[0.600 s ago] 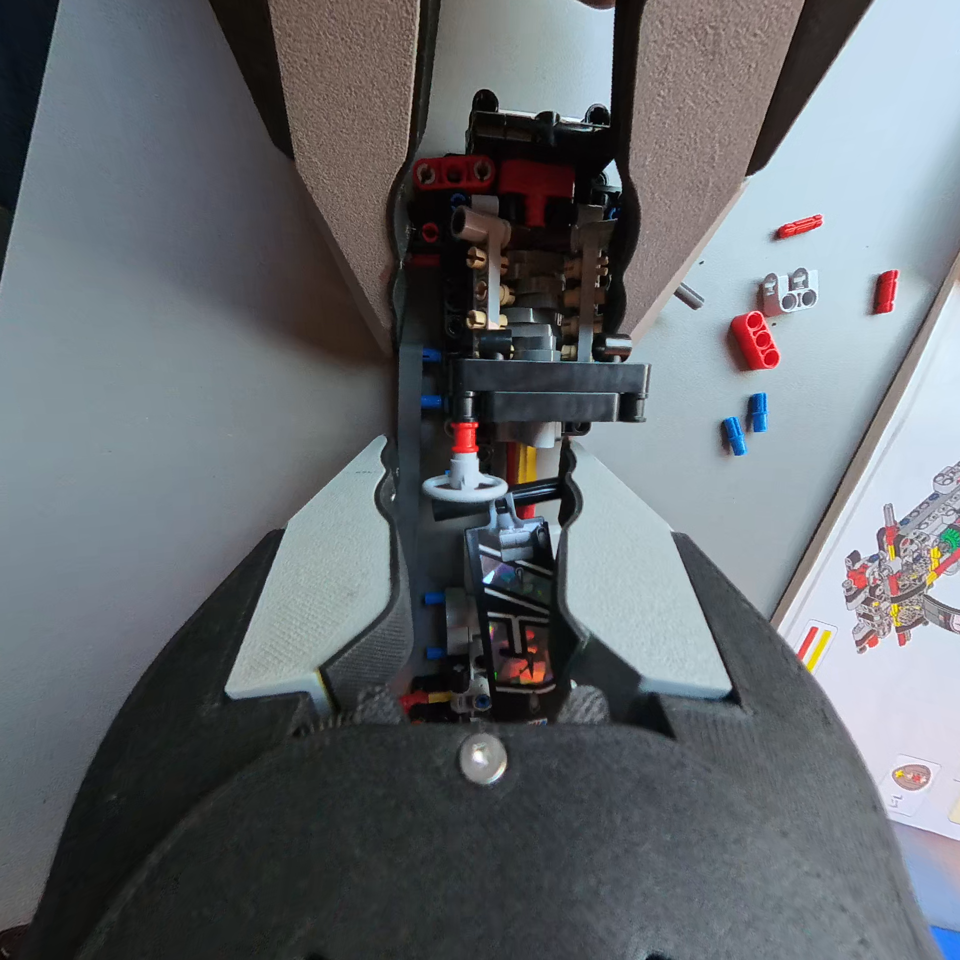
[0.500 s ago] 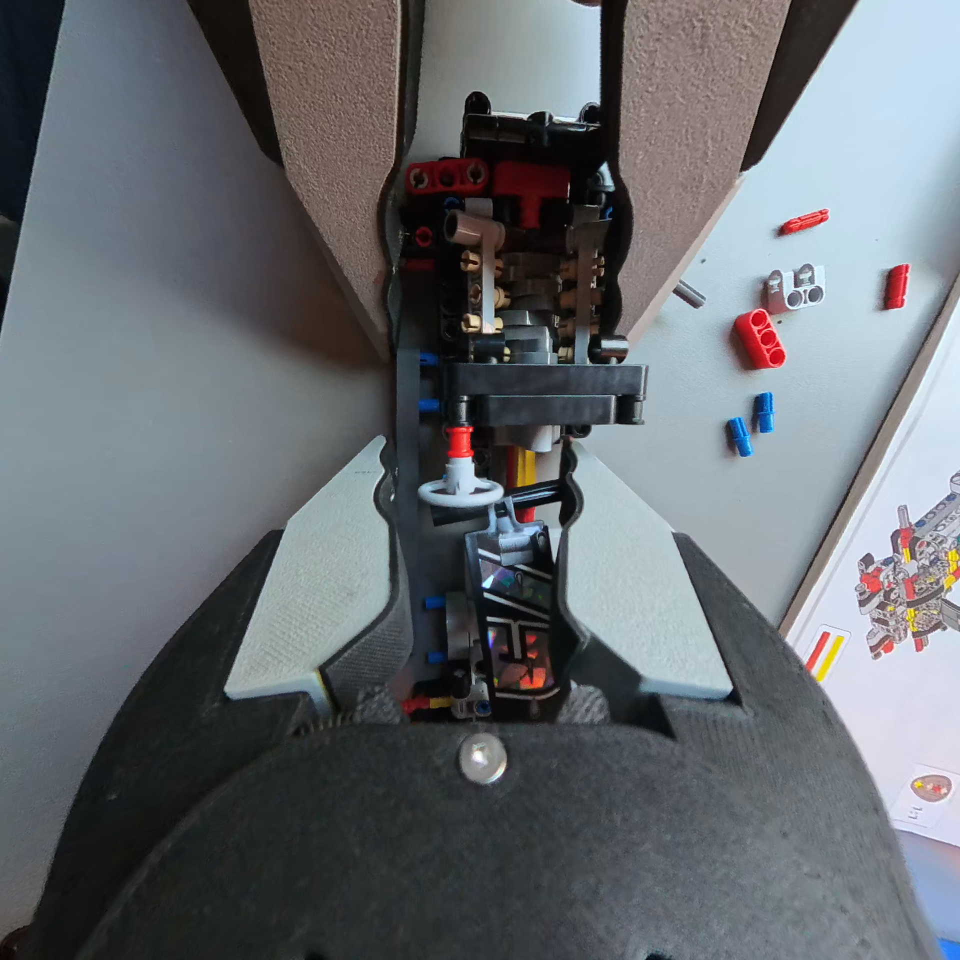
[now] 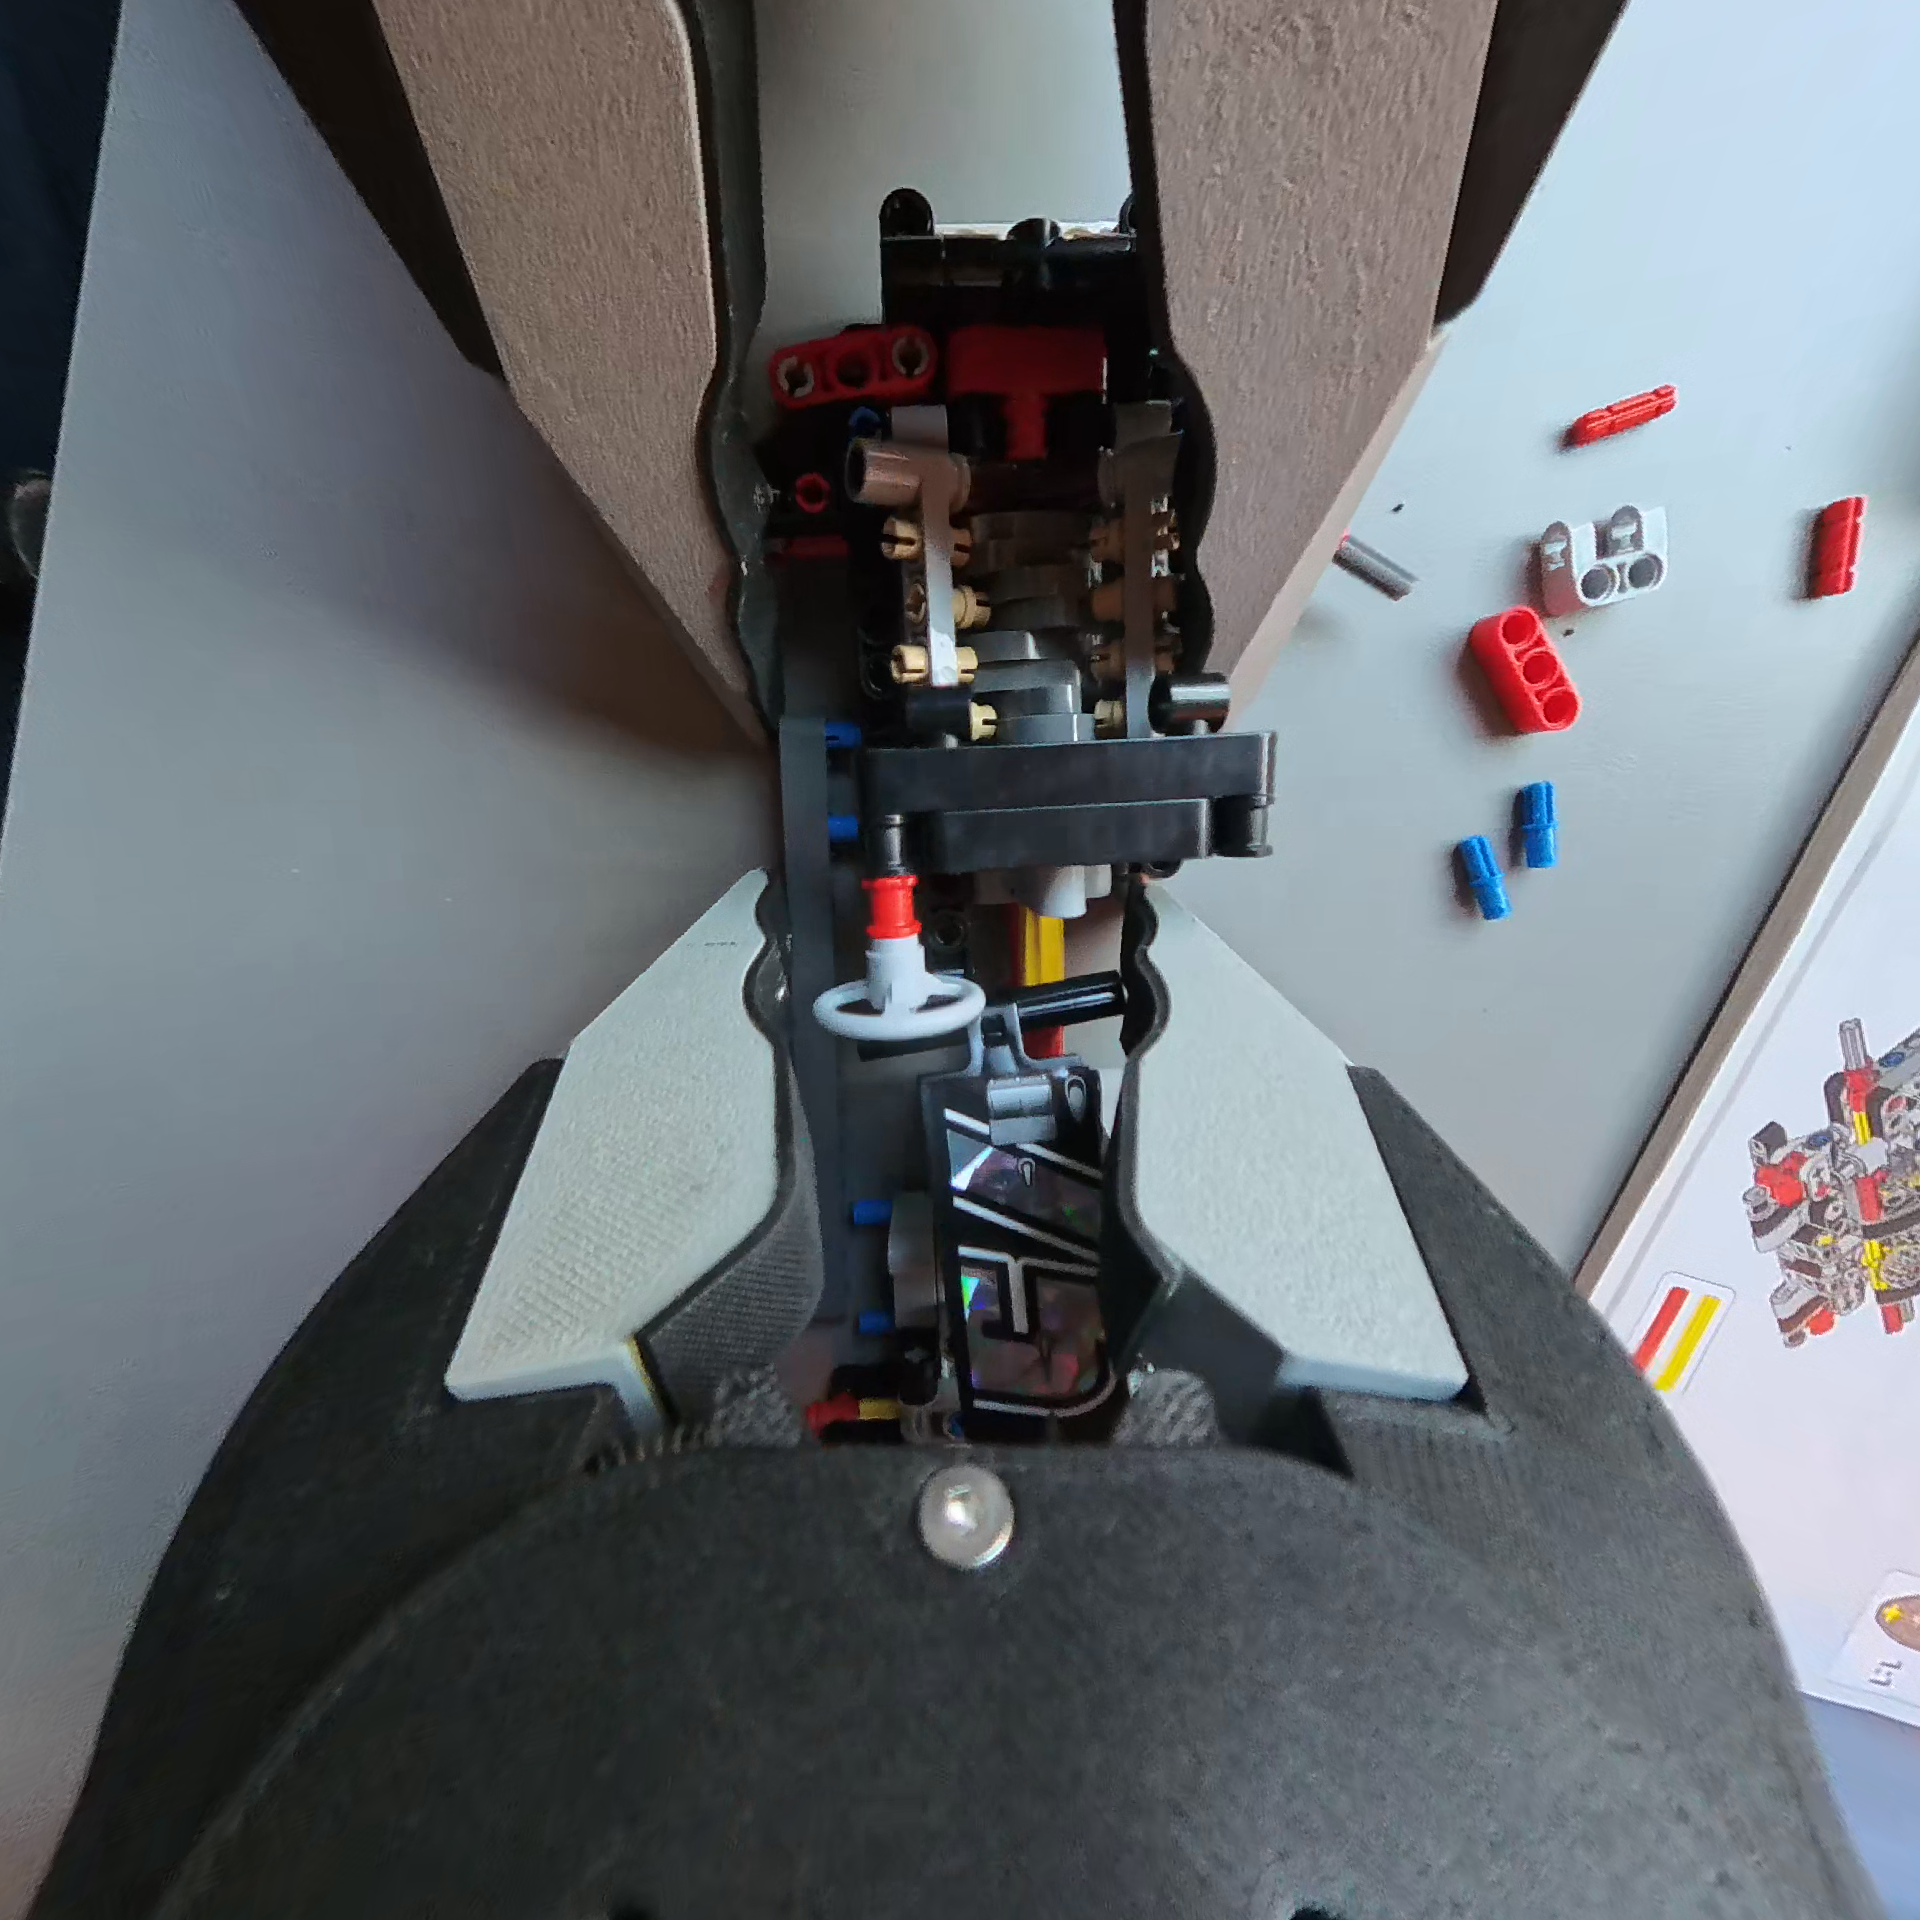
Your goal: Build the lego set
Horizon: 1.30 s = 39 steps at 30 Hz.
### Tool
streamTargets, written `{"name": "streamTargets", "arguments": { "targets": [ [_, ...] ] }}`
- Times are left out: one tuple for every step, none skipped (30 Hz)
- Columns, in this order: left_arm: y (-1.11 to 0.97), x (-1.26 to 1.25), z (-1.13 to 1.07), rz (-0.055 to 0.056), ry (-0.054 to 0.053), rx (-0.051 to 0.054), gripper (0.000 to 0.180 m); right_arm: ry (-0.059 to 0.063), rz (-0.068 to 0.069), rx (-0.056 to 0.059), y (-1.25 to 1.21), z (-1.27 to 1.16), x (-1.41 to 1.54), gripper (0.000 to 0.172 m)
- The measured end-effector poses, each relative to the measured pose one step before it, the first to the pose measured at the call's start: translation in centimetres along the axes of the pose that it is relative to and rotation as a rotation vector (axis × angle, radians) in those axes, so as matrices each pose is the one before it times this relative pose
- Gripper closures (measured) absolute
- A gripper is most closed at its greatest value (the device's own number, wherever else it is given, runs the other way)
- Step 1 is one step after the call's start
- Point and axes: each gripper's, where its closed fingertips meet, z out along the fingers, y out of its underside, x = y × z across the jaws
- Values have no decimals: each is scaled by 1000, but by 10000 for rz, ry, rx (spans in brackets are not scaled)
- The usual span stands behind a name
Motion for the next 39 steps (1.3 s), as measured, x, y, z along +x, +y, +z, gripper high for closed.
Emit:
{"name": "streamTargets", "arguments": {
  "targets": [
    [-16,-56,25,9,-28,9,110,-11,3,-64,3,14,79,111],
    [-19,26,-8,58,14,5,110,-41,-8,-68,12,-13,44,113],
    [-2,15,14,27,5,-33,111,-59,-36,-91,8,-5,29,113],
    [-6,16,-3,2,7,-12,111,-58,-51,-99,3,-7,16,114],
    [4,-29,-22,22,-31,23,112,-27,-111,-54,-11,-6,46,115],
    [45,-78,-54,-15,-70,-26,113,-12,-126,-46,44,-4,75,117],
    [62,-94,-28,-39,-45,-28,113,-46,-29,48,-53,-2,74,118],
    [2,-46,-27,-74,28,24,114,-72,32,51,-44,-5,44,118],
    [16,-38,-6,-105,52,27,114,-43,61,33,-52,-7,26,118],
    [14,-31,23,-105,4,-6,112,17,83,11,-59,13,23,118],
    [-9,-102,107,-46,-96,-11,110,50,111,14,-110,33,-3,117],
    [1,-67,67,-43,-3,29,108,36,123,25,-26,14,-16,117],
    [-11,-43,15,-35,57,37,107,34,80,74,-6,-7,-20,116],
    [-14,-8,6,57,26,38,107,52,-8,107,30,5,-48,115],
    [-6,16,-6,28,34,23,107,143,-96,107,90,-24,26,111],
    [63,15,-36,24,51,-27,107,302,-2,-13,239,-185,281,103],
    [104,-21,-65,17,36,-84,106,354,164,-12,260,-426,420,97],
    [77,24,-30,-70,72,-61,106,219,198,241,-67,-609,186,93],
    [5,19,-16,26,45,3,106,158,151,425,-389,-722,-17,92],
    [-2,14,3,47,23,-6,106,245,134,348,-384,-780,-31,92],
    [14,9,2,20,24,-25,106,433,164,311,-383,-847,121,92],
    [11,-10,-9,29,33,-17,106,463,219,549,-692,-937,8,93],
    [11,-27,2,-11,21,-4,106,302,313,836,-966,-964,-383,100],
    [-1,-9,3,1,-2,-3,107,233,388,807,-749,-866,-608,105],
    [-5,2,4,-6,-13,-4,106,305,372,519,-135,-681,-567,108],
    [10,3,0,3,-6,5,106,185,321,274,379,-456,-782,111],
    [16,10,-20,18,28,-8,107,-61,306,94,707,-169,-1161,114],
    [38,35,-24,64,67,-39,106,18,301,-11,793,130,-1021,116],
    [60,21,-50,95,93,-72,106,251,219,-78,779,339,-604,121],
    [56,-8,-28,65,116,-92,106,436,23,-199,784,369,-246,130],
    [-9,-10,-38,56,139,-59,107,666,-149,-142,505,287,205,140],
    [-55,0,-10,2,169,-25,107,576,-253,-27,161,277,245,144],
    [-95,28,-29,-73,205,7,108,362,-289,-135,171,407,167,144],
    [-90,33,-51,-105,237,9,108,125,-209,-280,268,554,40,140],
    [-41,12,-61,-139,203,-29,108,-114,-190,-170,82,606,-188,136],
    [12,17,-47,-65,131,-65,108,-76,-236,-72,14,569,-44,136],
    [44,45,-29,56,59,-80,109,157,-250,-170,187,474,387,136],
    [95,73,-49,131,22,-100,109,150,-239,-252,292,300,401,135],
    [62,49,-66,63,11,-53,111,25,-149,-113,116,69,192,136]
  ]
}}
